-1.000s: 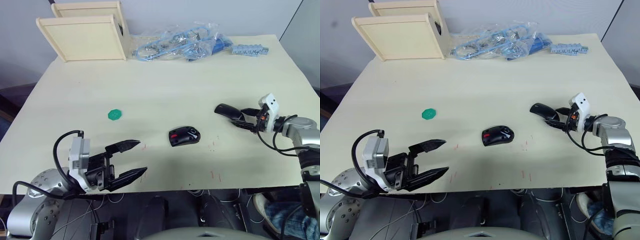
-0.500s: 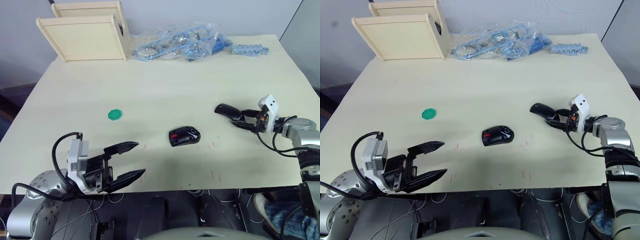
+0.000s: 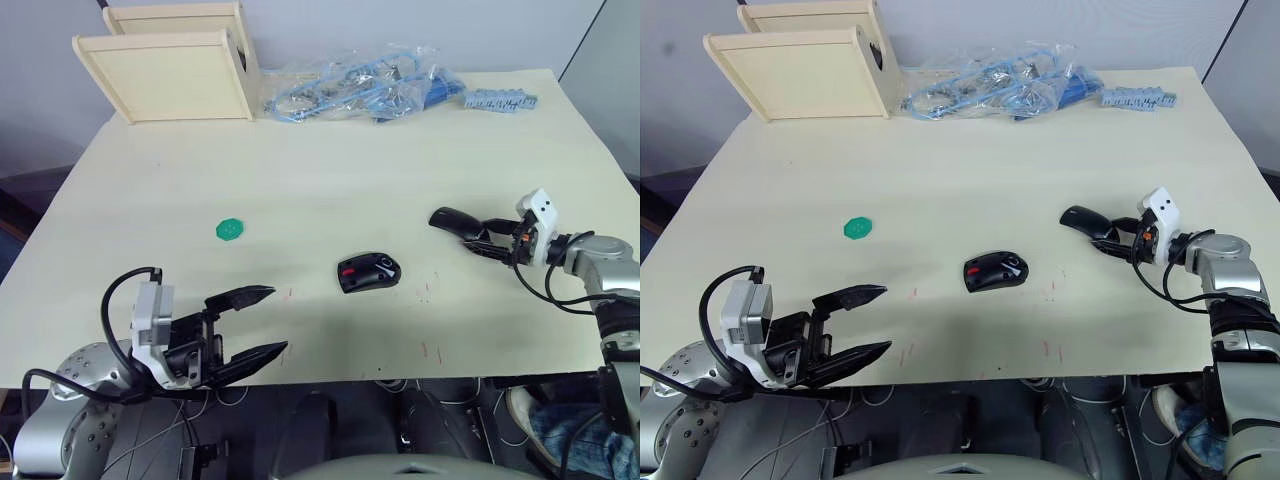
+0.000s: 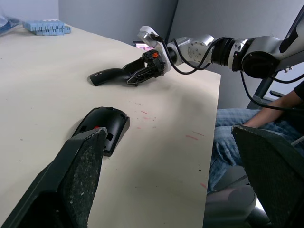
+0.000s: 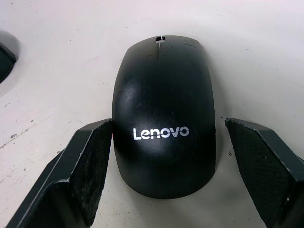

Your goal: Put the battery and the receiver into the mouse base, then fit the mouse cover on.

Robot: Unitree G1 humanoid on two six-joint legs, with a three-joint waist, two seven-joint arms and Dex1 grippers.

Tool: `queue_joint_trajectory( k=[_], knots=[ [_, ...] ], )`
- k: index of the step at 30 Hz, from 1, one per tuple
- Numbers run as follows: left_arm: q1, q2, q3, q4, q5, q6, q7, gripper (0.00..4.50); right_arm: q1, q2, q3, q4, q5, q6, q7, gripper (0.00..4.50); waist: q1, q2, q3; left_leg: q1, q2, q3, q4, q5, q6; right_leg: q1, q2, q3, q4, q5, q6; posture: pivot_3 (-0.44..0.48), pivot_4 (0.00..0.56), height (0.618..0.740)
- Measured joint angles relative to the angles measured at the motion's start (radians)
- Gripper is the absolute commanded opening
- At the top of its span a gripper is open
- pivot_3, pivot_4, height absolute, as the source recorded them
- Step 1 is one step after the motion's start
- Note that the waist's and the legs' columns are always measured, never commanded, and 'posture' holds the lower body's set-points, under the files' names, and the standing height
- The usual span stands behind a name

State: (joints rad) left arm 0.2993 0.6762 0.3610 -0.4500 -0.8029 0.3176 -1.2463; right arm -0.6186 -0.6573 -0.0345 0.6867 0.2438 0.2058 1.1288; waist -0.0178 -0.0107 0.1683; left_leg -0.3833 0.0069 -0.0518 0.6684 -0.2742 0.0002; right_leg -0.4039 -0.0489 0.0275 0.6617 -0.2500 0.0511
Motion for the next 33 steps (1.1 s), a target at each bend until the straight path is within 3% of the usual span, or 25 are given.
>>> queue_joint_trajectory(
  k=[3, 28, 33],
  knots=[
    [0.000, 0.000, 0.000, 0.001, 0.009, -0.004, -0.003, 4.50, 0.000, 0.000, 0.000, 0.000, 0.000, 0.000, 0.000, 3.21, 0.000, 0.000, 0.000, 0.000, 0.000, 0.000, 0.000, 0.000, 0.000, 0.000, 0.000, 0.000, 0.000, 0.000, 0.000, 0.000, 0.150, 0.740],
    [-0.013, -0.001, -0.010, 0.029, 0.017, -0.021, -0.014, 4.50, 0.019, -0.003, -0.001, -0.130, 0.024, 0.054, 0.004, 3.21, 0.000, 0.001, 0.001, 0.000, 0.000, 0.000, 0.000, 0.000, 0.000, 0.000, 0.000, 0.000, 0.000, 0.000, 0.000, 0.000, 0.150, 0.740],
    [-0.020, -0.001, -0.010, 0.030, 0.017, -0.021, -0.014, 4.50, 0.069, -0.019, -0.007, -0.284, 0.061, 0.132, 0.004, 3.21, 0.000, 0.002, 0.001, 0.000, 0.000, 0.000, 0.000, 0.000, 0.000, 0.000, 0.000, 0.000, 0.000, 0.000, 0.000, 0.000, 0.150, 0.740]
  ],
)
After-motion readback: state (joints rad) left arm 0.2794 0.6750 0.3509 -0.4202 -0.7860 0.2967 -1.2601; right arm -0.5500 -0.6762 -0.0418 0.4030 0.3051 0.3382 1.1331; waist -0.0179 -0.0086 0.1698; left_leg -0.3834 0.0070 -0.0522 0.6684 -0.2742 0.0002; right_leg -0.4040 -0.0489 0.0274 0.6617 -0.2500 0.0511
